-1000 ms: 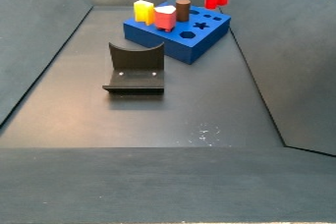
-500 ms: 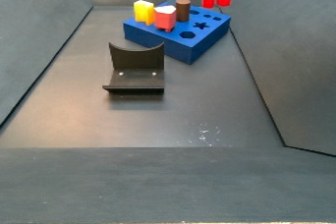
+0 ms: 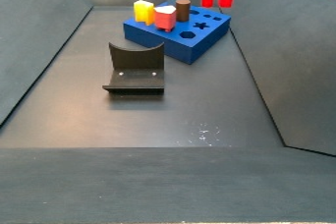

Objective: Pick up the square-circle object. Move up. Rotate the square-circle object. Move to above the board. Insert the square-circle object.
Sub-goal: Rotate the square-circle object.

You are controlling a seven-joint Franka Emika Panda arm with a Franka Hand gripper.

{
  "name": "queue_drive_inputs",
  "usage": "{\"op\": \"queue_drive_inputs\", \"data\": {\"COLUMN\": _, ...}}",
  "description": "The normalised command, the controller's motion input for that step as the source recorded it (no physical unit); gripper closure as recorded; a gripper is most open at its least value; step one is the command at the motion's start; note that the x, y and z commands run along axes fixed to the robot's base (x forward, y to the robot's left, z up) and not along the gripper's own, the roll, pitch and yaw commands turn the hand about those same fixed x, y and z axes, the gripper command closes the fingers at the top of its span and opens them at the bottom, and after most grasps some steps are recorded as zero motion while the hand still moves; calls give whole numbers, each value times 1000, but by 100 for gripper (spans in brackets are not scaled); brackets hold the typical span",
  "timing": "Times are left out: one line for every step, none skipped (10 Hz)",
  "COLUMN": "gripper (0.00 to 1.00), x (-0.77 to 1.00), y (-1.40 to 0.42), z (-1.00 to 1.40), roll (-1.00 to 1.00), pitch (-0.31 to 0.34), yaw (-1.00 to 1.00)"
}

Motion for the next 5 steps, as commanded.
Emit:
{"op": "queue_drive_inputs", "data": {"gripper": 100, "x": 15, "y": 10, "z": 13, "roll": -86, "pitch": 100, "yaw": -378}}
{"op": "queue_drive_inputs", "data": {"gripper": 100, "x": 18, "y": 10, "z": 14, "roll": -86, "pitch": 98, "yaw": -222}}
{"op": "queue_drive_inputs", "data": {"gripper": 100, "x": 0, "y": 0, "z": -1000, "roll": -86, "pitch": 97, "yaw": -154}}
{"op": "queue_drive_inputs", "data": {"gripper": 100, "x": 7, "y": 1, "z": -1000, "roll": -83, "pitch": 79, "yaw": -116}}
{"op": "queue_drive_inputs", "data": {"gripper": 100, "x": 18, "y": 3, "z": -1000, "roll": -71, "pitch": 35, "yaw": -91}}
